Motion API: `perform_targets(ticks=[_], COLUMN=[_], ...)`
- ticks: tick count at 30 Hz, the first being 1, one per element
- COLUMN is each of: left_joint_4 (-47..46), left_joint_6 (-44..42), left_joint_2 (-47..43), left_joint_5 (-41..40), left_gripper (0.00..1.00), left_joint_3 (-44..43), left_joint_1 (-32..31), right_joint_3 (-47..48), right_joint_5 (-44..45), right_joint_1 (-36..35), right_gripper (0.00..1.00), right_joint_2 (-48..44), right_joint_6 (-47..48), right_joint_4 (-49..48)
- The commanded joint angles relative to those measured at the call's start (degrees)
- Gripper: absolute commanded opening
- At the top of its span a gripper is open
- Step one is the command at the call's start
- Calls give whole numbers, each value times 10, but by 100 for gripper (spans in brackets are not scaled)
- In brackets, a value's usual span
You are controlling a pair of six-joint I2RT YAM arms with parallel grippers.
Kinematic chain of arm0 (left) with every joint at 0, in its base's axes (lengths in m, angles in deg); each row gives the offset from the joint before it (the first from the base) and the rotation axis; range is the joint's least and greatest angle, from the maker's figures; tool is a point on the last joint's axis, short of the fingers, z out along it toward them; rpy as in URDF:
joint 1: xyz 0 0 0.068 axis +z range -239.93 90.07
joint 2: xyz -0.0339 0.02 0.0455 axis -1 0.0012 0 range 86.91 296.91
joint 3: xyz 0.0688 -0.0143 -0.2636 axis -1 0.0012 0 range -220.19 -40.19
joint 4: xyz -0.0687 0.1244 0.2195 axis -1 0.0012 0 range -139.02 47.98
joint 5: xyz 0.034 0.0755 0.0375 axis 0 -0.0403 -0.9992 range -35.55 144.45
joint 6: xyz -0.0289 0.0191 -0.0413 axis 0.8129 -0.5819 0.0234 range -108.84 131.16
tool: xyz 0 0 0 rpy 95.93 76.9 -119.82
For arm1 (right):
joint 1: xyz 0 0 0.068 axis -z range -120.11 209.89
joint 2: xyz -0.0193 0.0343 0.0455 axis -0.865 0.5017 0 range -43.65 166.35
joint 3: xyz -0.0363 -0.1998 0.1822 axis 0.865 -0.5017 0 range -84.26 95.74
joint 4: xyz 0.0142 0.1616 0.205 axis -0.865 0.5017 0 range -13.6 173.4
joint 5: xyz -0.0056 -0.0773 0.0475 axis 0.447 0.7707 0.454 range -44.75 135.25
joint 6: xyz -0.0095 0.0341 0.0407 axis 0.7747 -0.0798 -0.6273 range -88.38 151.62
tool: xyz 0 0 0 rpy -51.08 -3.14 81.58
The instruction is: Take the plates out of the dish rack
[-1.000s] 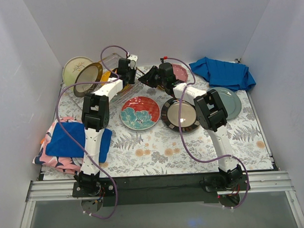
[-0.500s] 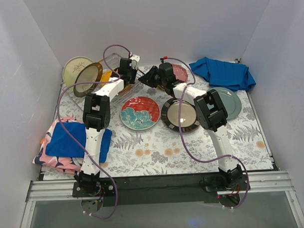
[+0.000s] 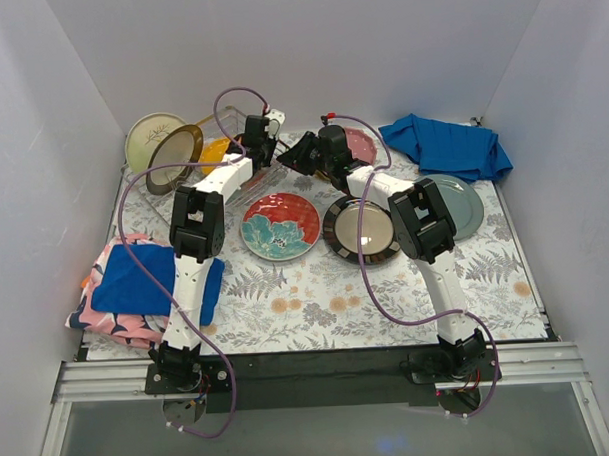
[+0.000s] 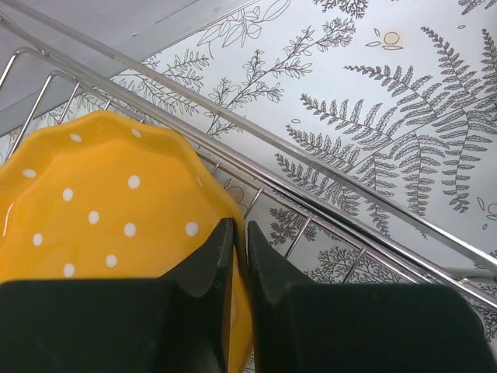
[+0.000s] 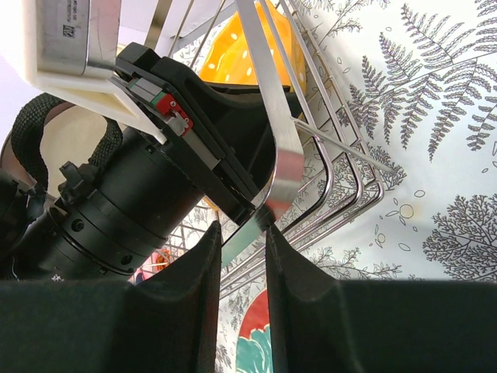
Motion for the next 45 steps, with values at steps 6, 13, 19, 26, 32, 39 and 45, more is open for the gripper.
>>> perform_targets(ticks=[6,13,19,26,32,39,45], left_joint_4=[40,75,85,83,72,57,52], left_joint_6=[-23,-17,-19,-34,-46,-66,-74], left_joint_2=[-56,-79,-85,-94,-95,-88,-91], left_joint_5=[8,3,0,-34,-47,-72,-71], left_gripper=[0,0,0,0,0,0,0], left_joint_3=[14,-17,-23,-26,-36,-42,-38], left_joint_1=[8,8,8,8,8,7,8], right_joint_3=[-3,2,-2,-3,-2,-5,-1], right_joint_5=[20,16,16,17,18,17,15], right_joint_1=[11,11,11,12,11,13,13], right_gripper=[1,1,1,1,1,1,1], right_joint_2=[17,16,16,15,16,16,19], right_joint_6=[61,60,59,60,60,63,63], right_joint_4=[34,34,34,33,34,33,34])
